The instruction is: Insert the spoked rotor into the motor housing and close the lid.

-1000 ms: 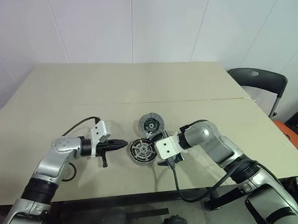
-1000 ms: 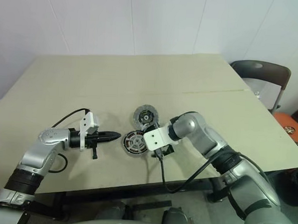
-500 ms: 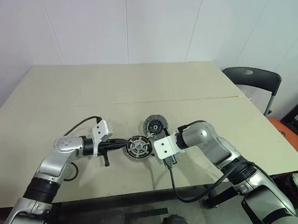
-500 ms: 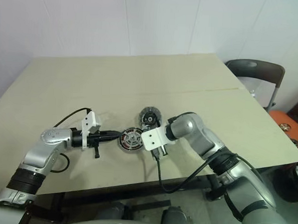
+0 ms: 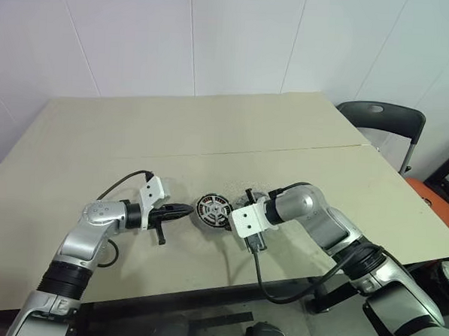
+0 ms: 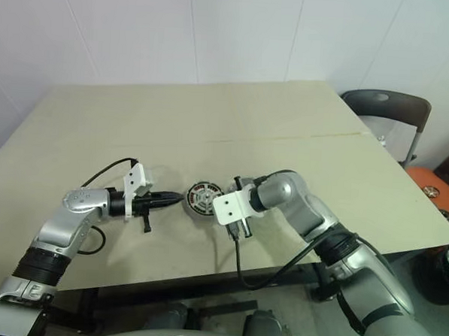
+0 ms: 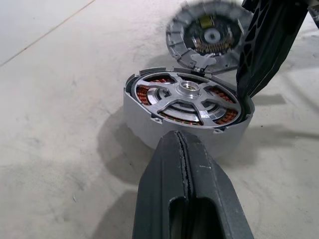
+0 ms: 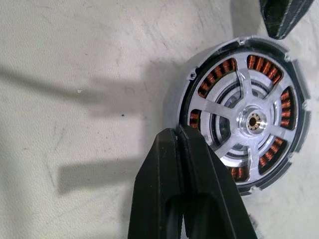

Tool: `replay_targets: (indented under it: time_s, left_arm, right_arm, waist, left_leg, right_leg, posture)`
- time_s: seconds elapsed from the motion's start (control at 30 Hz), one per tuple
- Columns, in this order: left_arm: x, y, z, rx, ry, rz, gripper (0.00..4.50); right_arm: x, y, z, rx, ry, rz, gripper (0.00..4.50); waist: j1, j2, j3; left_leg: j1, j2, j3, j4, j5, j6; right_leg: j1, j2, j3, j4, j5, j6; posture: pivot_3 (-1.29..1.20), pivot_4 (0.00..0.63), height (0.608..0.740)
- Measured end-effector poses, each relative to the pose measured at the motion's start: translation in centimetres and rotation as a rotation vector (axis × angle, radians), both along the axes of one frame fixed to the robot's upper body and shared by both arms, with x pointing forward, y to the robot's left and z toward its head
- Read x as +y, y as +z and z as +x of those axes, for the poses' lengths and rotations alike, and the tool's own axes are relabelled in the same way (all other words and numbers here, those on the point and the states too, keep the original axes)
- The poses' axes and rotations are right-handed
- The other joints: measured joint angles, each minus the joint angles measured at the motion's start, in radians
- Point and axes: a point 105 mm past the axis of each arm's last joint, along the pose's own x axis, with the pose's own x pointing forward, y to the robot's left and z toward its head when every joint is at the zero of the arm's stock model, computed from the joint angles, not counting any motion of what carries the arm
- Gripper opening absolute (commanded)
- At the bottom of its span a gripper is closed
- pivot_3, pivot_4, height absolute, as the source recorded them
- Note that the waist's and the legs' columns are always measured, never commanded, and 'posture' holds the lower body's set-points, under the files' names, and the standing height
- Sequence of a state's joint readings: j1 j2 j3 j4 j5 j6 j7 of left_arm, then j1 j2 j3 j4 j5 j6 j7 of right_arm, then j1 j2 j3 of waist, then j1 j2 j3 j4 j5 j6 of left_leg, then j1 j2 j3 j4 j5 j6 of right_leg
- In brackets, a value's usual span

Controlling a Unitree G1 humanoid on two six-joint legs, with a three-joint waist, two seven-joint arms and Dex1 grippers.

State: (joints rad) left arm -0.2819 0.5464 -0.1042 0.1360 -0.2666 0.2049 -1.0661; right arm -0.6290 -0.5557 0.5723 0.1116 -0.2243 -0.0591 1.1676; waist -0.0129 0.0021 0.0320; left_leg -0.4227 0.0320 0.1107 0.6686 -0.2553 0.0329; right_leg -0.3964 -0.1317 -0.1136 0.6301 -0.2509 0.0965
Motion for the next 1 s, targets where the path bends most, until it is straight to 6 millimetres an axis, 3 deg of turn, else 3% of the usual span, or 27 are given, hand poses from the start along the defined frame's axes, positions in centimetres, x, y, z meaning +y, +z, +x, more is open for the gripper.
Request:
replay_targets:
  time_s: [0.3, 0.63, 1.0]
  left_arm:
    - [0.2, -0.4, 0.1, 0.010, 0.004, 0.019, 0.00]
    - [0.2, -0.5, 0.2, -0.002, 0.003, 0.026, 0.00]
    - [0.0, -1.0, 0.1, 0.010, -0.016, 0.036, 0.00]
  right_arm:
    - [-0.5, 0.1, 0.0, 0.008, -0.016, -0.016, 0.02]
    - [-3.6, 1.4, -0.3, 0.069, -0.067, -0.098, 0.02]
    - [-2.8, 0.7, -0.6, 0.118, -0.100, -0.060, 0.02]
  waist:
    - [0.001, 0.000, 0.000]
    - [0.002, 0.000, 0.001]
    - [0.003, 0.000, 0.001]
  left_leg:
    - [0.000, 0.000, 0.000, 0.000, 0.000, 0.000]
    - [-0.001, 0.000, 0.000, 0.000, 0.000, 0.001]
    - [-0.001, 0.000, 0.000, 0.000, -0.001, 0.000]
  right_leg:
    - [0.000, 0.000, 0.000, 0.000, 0.000, 0.000]
    - [-0.001, -0.001, 0.000, 0.000, 0.000, 0.000]
    - [-0.001, -0.001, 0.000, 0.000, 0.000, 0.000]
  posture:
    - [0.00, 0.000, 0.740]
    - [0.00, 0.000, 0.740]
    - [0.00, 0.000, 0.740]
